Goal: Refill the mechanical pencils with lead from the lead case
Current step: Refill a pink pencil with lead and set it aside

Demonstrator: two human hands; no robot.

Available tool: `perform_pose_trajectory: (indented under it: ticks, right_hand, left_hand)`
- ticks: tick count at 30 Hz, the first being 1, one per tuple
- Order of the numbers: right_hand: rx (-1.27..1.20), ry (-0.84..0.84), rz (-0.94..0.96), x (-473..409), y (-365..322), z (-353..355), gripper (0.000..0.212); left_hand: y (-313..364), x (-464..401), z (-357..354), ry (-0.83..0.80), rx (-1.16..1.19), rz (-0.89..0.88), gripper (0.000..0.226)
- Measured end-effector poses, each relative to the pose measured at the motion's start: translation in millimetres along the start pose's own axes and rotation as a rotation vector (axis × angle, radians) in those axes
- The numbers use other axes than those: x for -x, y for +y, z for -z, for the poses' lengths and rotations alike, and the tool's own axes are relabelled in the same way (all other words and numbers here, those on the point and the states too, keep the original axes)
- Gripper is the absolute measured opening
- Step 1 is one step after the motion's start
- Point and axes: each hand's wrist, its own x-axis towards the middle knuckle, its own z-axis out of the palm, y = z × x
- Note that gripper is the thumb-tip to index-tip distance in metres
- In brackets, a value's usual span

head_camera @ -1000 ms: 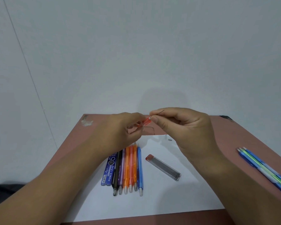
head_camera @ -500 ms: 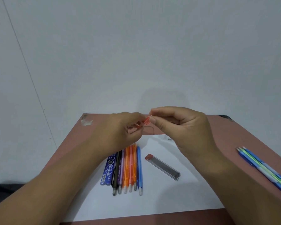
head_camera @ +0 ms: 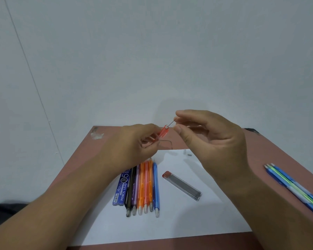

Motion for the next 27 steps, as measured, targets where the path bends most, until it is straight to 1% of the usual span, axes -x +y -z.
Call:
perform_pose_trajectory:
  ticks: [4, 13, 20, 22, 24, 27]
  right_hand:
    - [0.087, 0.004, 0.082, -0.1, 5.5, -0.8, 0.023]
    - [0.085, 0.015, 0.069, 0.2, 6.5, -1.4, 0.026]
    - [0.070, 0.029, -0.026, 0.8, 7.6, -0.2, 0.014]
    - [0.030, 0.020, -0.044, 1.1, 5.6, -0.4, 0.016]
    - [-0.033, -0.002, -0.074, 1.8, 2.7, -0.5, 0.022]
    - [-0.022, -0.025, -0.083, 2.4, 2.4, -0.6, 0.022]
  left_hand:
    - [-0.2, 1.0, -0.2, 0.009, 0.018, -0.006, 0.024]
    - [0.3, 0.7, 0.0, -0.011, 0.021, 0.008, 0.028]
    - [-0.6, 2.0, -1.7, 0.022, -0.026, -0.009, 0.030]
    - [-0.1, 1.5, -1.8, 0.022, -0.033, -0.013, 0.029]
    - [0.0, 1.0, -1.6, 0.022, -0.026, -0.014, 0.029]
    - [-0.5, 0.4, -2.7, 0.023, -0.029, -0.018, 0.027]
